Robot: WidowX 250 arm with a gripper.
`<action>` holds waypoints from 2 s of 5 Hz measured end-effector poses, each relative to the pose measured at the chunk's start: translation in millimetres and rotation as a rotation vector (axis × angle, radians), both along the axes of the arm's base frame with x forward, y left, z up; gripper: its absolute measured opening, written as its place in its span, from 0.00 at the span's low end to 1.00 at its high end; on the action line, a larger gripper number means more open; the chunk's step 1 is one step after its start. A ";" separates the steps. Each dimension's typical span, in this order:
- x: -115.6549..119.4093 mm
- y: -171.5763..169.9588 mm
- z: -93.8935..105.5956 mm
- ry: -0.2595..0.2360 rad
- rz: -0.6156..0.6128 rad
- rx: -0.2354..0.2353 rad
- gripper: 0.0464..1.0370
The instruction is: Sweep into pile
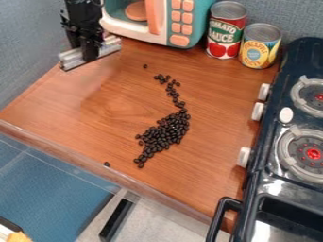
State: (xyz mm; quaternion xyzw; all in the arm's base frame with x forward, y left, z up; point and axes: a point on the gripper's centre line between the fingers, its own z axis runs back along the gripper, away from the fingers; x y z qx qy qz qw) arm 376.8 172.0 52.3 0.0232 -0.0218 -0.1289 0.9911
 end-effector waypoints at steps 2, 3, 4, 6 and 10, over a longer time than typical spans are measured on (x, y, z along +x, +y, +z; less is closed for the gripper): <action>23.1 16.8 -19.0 0.099 -0.163 0.004 0.33; 30.8 16.1 -25.2 0.103 -0.244 -0.024 0.33; 35.9 8.1 -30.2 0.079 -0.305 -0.052 0.33; 33.3 -30.6 -37.5 0.071 -0.399 -0.066 0.33; 15.4 -100.9 -37.3 0.049 -0.555 -0.056 0.33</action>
